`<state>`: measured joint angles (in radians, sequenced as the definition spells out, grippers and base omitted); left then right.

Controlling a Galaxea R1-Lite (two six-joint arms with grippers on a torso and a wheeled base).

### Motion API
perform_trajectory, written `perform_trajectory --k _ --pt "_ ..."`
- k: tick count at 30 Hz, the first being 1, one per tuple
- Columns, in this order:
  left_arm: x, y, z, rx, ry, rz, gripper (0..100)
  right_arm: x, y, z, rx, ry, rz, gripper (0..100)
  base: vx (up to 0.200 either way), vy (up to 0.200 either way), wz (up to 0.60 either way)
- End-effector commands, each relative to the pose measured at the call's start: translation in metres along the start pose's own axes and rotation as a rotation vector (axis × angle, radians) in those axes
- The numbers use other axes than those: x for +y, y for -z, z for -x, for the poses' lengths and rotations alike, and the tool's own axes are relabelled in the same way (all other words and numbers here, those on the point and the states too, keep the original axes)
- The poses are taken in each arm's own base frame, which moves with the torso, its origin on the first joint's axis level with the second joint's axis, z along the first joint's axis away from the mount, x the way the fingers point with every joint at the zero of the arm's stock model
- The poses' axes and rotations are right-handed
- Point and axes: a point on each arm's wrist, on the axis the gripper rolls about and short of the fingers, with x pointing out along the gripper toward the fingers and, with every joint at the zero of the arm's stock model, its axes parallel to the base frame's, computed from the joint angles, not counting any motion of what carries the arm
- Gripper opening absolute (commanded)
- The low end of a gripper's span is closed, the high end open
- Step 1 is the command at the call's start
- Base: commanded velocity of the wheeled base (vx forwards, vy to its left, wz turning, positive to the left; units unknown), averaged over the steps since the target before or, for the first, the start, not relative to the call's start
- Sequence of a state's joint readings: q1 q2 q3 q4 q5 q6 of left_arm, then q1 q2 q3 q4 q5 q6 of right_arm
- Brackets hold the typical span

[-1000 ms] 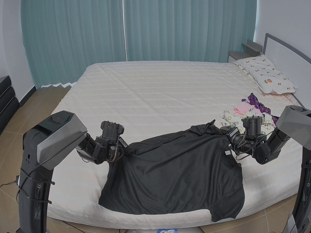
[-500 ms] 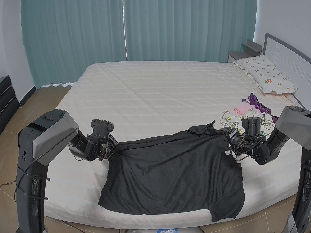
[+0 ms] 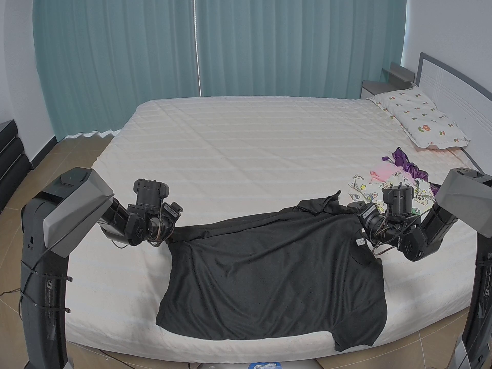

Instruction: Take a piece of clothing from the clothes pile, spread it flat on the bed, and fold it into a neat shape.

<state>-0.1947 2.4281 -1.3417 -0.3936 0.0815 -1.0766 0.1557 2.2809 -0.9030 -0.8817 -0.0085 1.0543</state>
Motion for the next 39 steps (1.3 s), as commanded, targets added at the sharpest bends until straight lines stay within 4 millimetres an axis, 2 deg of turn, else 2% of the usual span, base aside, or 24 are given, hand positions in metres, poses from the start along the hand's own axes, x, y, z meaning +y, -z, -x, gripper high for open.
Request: perform_trajectory --k 1,6,7,9,10,12,15,20,29,34,39 --pt "-0.025 -0.014 0.035 0.054 0.036 0.023 100 -0.001 0.001 0.0 0.002 0.001 -0.001 100 0.0 0.0 0.0" --pt "-0.049 -0.018 0.039 0.07 0.025 0.009 100 0.0 0.004 0.0 0.01 0.001 0.003 100 0.0 0.0 0.0" --pt "-0.051 -0.012 0.036 0.098 -0.002 0.0 100 0.0 0.004 0.0 0.012 0.001 0.004 100 0.0 0.0 0.0" --pt "-0.05 0.002 0.022 0.122 -0.037 -0.016 100 0.0 0.005 0.001 0.012 0.003 0.004 100 0.0 0.0 0.0" --pt "-0.05 0.002 0.022 0.122 -0.037 -0.016 100 0.0 0.005 0.001 0.012 0.003 0.004 100 0.0 0.0 0.0" --pt "-0.048 0.014 0.005 0.121 -0.065 -0.023 100 -0.001 0.006 0.001 0.016 0.006 0.007 100 0.0 0.0 0.0" --pt "-0.045 0.019 -0.008 0.124 -0.08 -0.028 100 0.0 0.009 0.002 0.02 0.0 0.01 100 0.0 0.0 0.0" --pt "-0.044 0.021 -0.015 0.134 -0.114 -0.028 100 0.002 0.01 0.001 0.017 -0.014 0.012 100 0.0 0.0 0.0" --pt "-0.044 0.02 -0.017 0.106 -0.135 0.013 100 0.001 0.011 0.002 0.018 -0.011 0.014 100 0.0 0.0 0.0" --pt "-0.041 0.021 -0.013 0.134 -0.19 0.012 100 0.0 0.011 0.001 0.019 -0.01 0.014 100 0.0 0.0 0.0" --pt "-0.047 0.018 -0.006 0.131 -0.171 0.017 100 0.0 0.011 0.001 0.019 -0.01 0.014 100 0.0 0.0 0.0"
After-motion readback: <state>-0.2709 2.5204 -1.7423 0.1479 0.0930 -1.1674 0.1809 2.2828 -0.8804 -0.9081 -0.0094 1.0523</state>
